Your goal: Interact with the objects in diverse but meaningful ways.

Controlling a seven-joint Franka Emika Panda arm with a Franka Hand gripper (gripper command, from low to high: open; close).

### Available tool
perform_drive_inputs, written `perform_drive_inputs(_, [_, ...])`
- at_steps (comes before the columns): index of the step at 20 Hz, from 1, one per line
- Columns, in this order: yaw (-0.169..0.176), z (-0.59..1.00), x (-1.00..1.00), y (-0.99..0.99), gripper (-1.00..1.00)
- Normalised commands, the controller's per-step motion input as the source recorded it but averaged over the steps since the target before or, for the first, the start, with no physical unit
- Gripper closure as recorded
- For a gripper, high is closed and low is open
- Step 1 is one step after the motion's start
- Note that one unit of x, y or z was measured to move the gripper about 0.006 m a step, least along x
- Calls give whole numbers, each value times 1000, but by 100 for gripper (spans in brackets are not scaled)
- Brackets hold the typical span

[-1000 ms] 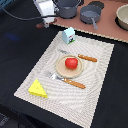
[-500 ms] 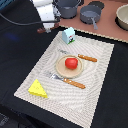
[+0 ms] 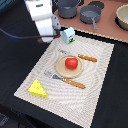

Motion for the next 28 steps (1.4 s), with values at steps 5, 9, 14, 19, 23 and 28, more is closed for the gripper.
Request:
perform_drive_inputs(5, [2, 5, 613, -787, 100])
perform_drive_inputs(9, [0, 109, 721, -718, 100])
perform_drive_inputs(14, [0, 19, 633, -735, 100])
perform_drive_inputs(19, [0, 43, 167, -533, 100])
perform_drive_inputs(23, [-3, 630, 199, -377, 100])
perform_drive_inputs(28, [-24, 982, 547, -131, 100])
